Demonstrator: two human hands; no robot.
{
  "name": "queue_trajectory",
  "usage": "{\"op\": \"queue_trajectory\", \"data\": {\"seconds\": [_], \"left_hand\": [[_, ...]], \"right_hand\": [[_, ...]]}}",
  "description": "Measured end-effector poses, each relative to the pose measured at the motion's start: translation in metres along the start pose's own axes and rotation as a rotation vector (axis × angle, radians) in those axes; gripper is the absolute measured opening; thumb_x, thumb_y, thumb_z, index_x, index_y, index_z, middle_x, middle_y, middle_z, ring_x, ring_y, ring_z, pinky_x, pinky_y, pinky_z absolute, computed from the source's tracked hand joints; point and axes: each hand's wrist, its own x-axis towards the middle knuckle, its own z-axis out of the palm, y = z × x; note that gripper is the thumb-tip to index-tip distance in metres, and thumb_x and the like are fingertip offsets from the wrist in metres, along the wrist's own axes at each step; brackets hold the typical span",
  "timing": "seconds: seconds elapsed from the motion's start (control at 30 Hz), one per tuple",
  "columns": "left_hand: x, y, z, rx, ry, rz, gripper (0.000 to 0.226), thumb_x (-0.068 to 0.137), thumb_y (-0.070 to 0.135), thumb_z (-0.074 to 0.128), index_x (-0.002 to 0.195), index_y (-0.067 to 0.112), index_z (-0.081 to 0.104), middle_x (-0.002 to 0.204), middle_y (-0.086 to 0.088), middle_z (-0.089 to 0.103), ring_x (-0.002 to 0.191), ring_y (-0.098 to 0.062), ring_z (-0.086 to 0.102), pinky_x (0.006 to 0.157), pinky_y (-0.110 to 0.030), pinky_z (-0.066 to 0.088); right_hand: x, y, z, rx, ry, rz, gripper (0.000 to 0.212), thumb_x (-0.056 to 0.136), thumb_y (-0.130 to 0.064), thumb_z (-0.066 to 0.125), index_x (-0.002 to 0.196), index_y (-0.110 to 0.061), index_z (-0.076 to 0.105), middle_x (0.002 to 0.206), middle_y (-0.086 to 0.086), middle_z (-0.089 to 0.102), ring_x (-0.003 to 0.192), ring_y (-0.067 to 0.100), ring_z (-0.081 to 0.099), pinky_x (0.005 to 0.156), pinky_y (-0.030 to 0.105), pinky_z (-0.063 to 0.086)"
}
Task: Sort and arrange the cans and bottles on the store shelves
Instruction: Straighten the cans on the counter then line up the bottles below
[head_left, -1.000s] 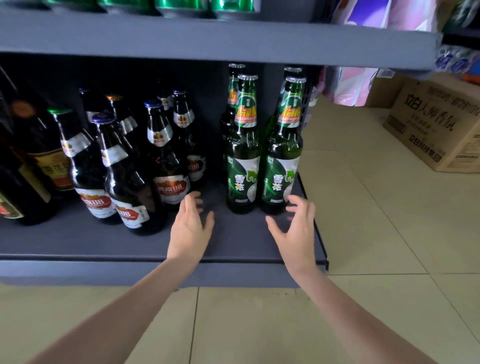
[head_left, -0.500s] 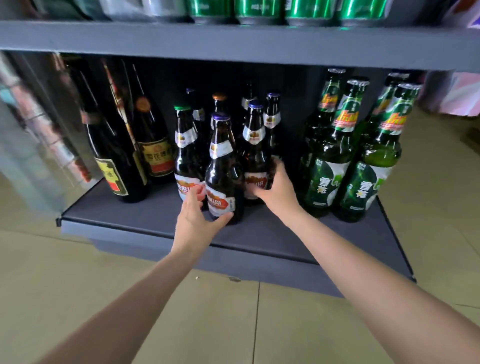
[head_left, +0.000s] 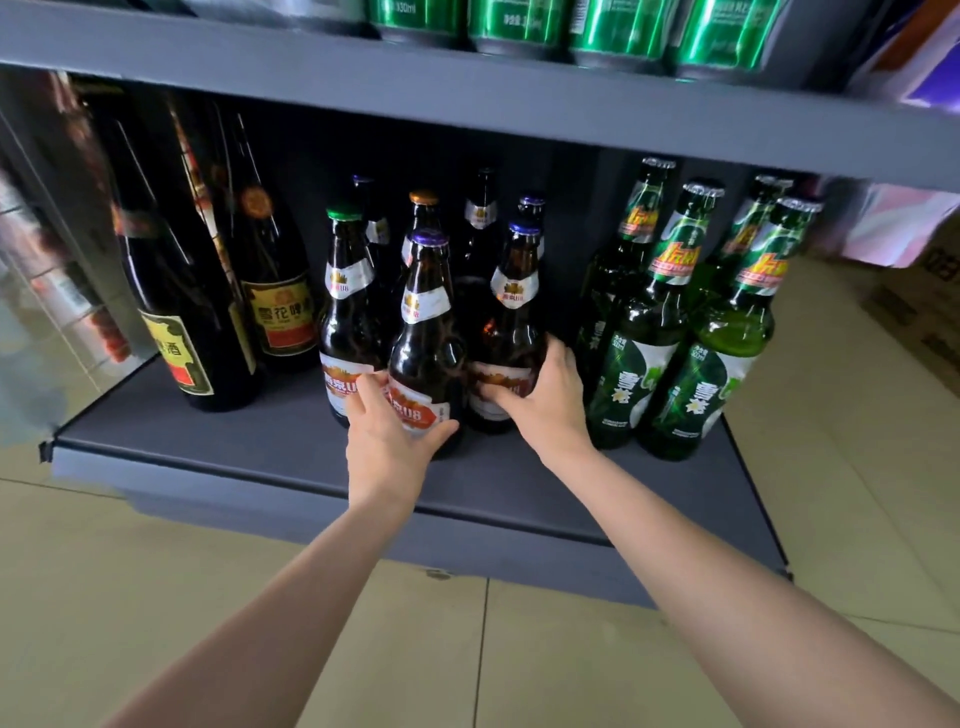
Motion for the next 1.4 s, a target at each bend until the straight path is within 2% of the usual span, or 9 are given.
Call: {"op": "queue_trajectory", "data": {"seconds": [0.17,0.23,0.3,0.43,0.63,0.73,0.97,1.1,1.4], "left_hand": [[-0.001,-0.003,0.008,-0.011,0.038,-0.003,0.065,0.072,0.024,0.079,0.119,0.009,0.036,0.122,-0.010,0.042,0.107,-0.026,0.046,0.082,-0.030,0.036],[-0.012,-0.005,0.015,-0.042,0.116,-0.057,0.057,0.073,0.020,0.077,0.113,0.004,0.040,0.115,-0.012,0.041,0.105,-0.028,0.044,0.084,-0.030,0.035],[-0.033,-0.004,0.027,-0.067,0.160,-0.086,0.042,0.078,0.017,0.073,0.104,0.003,0.044,0.105,-0.010,0.041,0.102,-0.031,0.044,0.080,-0.026,0.032],[-0.052,0.010,0.054,-0.125,0.007,0.052,0.027,0.086,0.019,0.062,0.106,0.010,0.045,0.103,0.000,0.044,0.091,-0.017,0.050,0.081,-0.029,0.043],[-0.033,0.037,0.091,-0.099,-0.078,0.176,0.039,0.090,0.016,0.056,0.126,0.007,0.042,0.122,-0.007,0.046,0.109,-0.018,0.048,0.084,-0.021,0.037],[-0.021,0.043,0.104,-0.164,0.009,0.072,0.039,0.092,0.016,0.054,0.127,0.007,0.041,0.123,-0.009,0.048,0.112,-0.022,0.050,0.087,-0.023,0.037],[0.042,0.041,0.124,-0.214,-0.117,0.004,0.087,0.084,0.023,0.067,0.148,0.016,0.008,0.151,-0.010,0.024,0.138,-0.023,0.025,0.113,-0.030,0.022],[0.072,0.031,0.132,-0.253,-0.093,-0.071,0.098,0.076,0.031,0.074,0.148,0.025,0.008,0.149,-0.009,0.027,0.136,-0.025,0.029,0.113,-0.043,0.025],[0.082,0.029,0.146,-0.315,-0.071,-0.095,0.097,0.068,0.019,0.080,0.145,0.021,0.022,0.141,-0.009,0.042,0.129,-0.023,0.040,0.110,-0.039,0.032]], "right_hand": [[-0.024,0.011,-0.027,-0.023,-0.022,-0.017,0.077,0.070,-0.025,0.081,0.133,-0.009,0.040,0.127,0.005,0.046,0.116,0.013,0.045,0.083,0.005,0.027],[-0.034,0.015,-0.038,-0.002,-0.044,-0.003,0.079,0.069,-0.025,0.082,0.134,-0.013,0.040,0.128,0.002,0.046,0.116,0.010,0.047,0.091,0.012,0.036],[-0.043,0.021,-0.050,0.015,-0.063,0.005,0.081,0.066,-0.026,0.083,0.133,-0.016,0.040,0.128,0.000,0.049,0.117,0.012,0.051,0.098,0.028,0.045],[-0.059,0.028,-0.077,0.030,-0.089,0.017,0.083,0.065,-0.028,0.083,0.134,-0.020,0.039,0.127,-0.004,0.050,0.117,0.011,0.052,0.098,0.036,0.047],[-0.069,0.037,-0.098,0.032,-0.030,0.049,0.085,0.065,-0.026,0.084,0.135,-0.020,0.036,0.129,-0.005,0.045,0.117,0.011,0.050,0.099,0.034,0.046],[-0.069,0.040,-0.098,0.046,-0.023,0.048,0.084,0.065,-0.028,0.084,0.134,-0.021,0.036,0.128,-0.005,0.044,0.115,0.010,0.049,0.097,0.031,0.047],[-0.067,0.048,-0.100,0.054,-0.033,0.034,0.082,0.067,-0.029,0.083,0.134,-0.020,0.036,0.124,-0.009,0.043,0.115,0.008,0.049,0.096,0.030,0.047],[-0.064,0.048,-0.103,0.076,-0.064,0.057,0.081,0.066,-0.030,0.083,0.133,-0.023,0.036,0.127,-0.007,0.046,0.117,0.008,0.050,0.098,0.035,0.047],[-0.060,0.048,-0.103,0.084,-0.072,0.094,0.081,0.067,-0.029,0.083,0.133,-0.027,0.036,0.127,-0.010,0.046,0.117,0.005,0.049,0.098,0.034,0.048]]}}
